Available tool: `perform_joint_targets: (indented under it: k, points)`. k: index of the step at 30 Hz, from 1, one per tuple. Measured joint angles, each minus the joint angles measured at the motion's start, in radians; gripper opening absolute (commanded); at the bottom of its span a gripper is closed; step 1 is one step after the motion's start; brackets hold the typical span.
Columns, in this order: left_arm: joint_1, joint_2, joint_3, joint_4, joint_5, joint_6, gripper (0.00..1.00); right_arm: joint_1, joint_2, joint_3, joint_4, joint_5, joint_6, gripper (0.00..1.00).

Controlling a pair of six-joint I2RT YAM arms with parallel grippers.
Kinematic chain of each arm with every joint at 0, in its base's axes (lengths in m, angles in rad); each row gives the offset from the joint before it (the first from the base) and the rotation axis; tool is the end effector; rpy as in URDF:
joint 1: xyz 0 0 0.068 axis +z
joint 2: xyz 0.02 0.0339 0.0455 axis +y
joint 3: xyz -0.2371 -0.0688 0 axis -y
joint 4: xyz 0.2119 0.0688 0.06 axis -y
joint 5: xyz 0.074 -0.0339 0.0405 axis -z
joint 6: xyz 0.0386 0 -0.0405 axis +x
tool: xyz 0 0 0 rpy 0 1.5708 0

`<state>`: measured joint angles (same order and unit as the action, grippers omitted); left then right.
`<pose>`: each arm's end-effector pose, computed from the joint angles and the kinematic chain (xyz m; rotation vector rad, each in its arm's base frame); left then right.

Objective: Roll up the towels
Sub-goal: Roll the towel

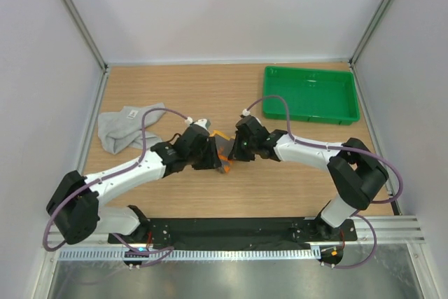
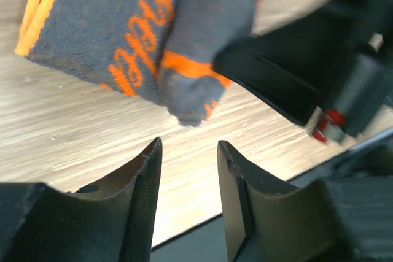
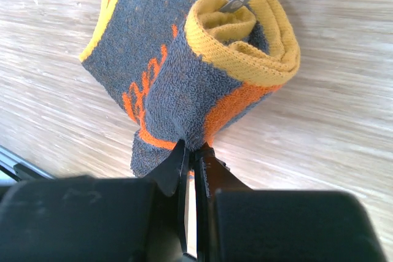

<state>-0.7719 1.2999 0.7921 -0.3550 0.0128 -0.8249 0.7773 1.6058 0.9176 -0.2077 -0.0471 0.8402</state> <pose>0.1746 -0.1706 0.2058 -0.0620 2.5696 -0.6918 0.2129 0.2120 0.1743 0.0607 2.6189 0.7075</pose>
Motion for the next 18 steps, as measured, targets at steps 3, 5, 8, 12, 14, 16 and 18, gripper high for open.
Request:
perform_joint_targets:
  k: [3, 5, 8, 12, 14, 16, 18]
  points:
    - [-0.114, -0.027, 0.020, -0.028, -0.151, 0.054, 0.45, 0.010, 0.025, 0.058, -0.065, 0.003, -0.002, 0.01]
    - [-0.178, -0.026, 0.023, -0.031, -0.236, 0.087, 0.45, 0.016, 0.035, 0.082, -0.096, 0.004, -0.003, 0.01]
    - [-0.233, -0.003, 0.023, -0.028, -0.326, 0.128, 0.45, 0.020, 0.037, 0.094, -0.130, 0.004, -0.002, 0.01]
    - [-0.255, 0.059, 0.023, -0.011, -0.396, 0.167, 0.45, 0.020, 0.037, 0.095, -0.155, 0.002, -0.002, 0.01]
    - [-0.256, 0.082, 0.023, 0.011, -0.412, 0.185, 0.46, 0.020, 0.037, 0.095, -0.158, 0.000, 0.000, 0.01]
    - [-0.256, 0.093, 0.017, 0.044, -0.416, 0.199, 0.47, 0.020, 0.037, 0.095, -0.158, -0.002, 0.002, 0.01]
    - [-0.256, 0.101, 0.013, 0.076, -0.414, 0.206, 0.47, 0.020, 0.037, 0.095, -0.158, -0.006, 0.002, 0.01]
